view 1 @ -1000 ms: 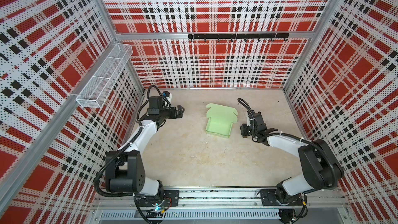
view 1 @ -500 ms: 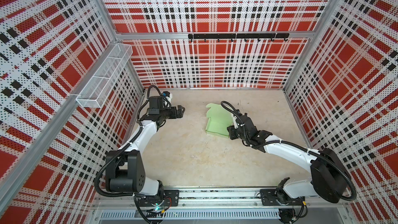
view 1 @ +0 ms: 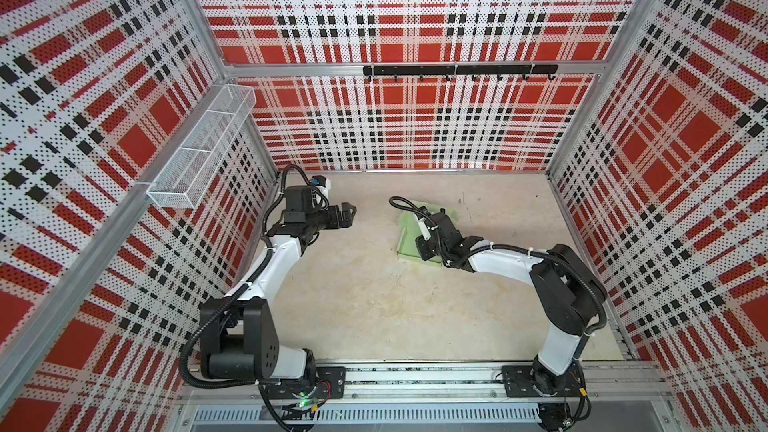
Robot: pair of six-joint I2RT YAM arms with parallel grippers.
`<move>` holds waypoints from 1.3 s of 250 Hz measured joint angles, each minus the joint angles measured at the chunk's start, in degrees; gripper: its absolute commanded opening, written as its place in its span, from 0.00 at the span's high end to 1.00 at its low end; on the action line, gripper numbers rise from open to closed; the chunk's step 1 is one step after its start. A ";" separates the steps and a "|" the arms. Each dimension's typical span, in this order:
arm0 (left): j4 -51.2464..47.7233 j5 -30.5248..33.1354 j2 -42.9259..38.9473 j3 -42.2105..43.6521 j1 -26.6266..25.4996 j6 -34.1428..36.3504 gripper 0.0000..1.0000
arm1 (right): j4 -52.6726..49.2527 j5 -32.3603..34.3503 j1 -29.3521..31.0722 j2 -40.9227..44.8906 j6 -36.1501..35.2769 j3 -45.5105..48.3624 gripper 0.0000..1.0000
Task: Fold the paper box
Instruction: 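Open the right gripper to drop the block and raise it out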
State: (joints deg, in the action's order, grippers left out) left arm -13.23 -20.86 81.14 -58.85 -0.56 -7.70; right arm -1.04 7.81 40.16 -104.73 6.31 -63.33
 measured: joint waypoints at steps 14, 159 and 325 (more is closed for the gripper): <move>0.26 0.00 -0.04 0.24 0.20 -0.04 0.00 | 0.92 -0.44 -0.52 -1.01 -0.17 -0.22 0.66; 1.38 -6.08 -0.07 1.49 0.98 0.07 0.01 | 3.80 -1.64 -2.21 -0.85 1.01 0.57 0.51; 2.93 -21.14 3.58 -2.45 -7.82 6.29 0.11 | -4.96 -10.64 -12.37 19.93 2.40 4.46 0.51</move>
State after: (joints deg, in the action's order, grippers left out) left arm -10.31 -42.00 84.73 -61.30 -8.38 -1.41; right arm -6.00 -2.83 27.79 -84.79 8.71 -58.87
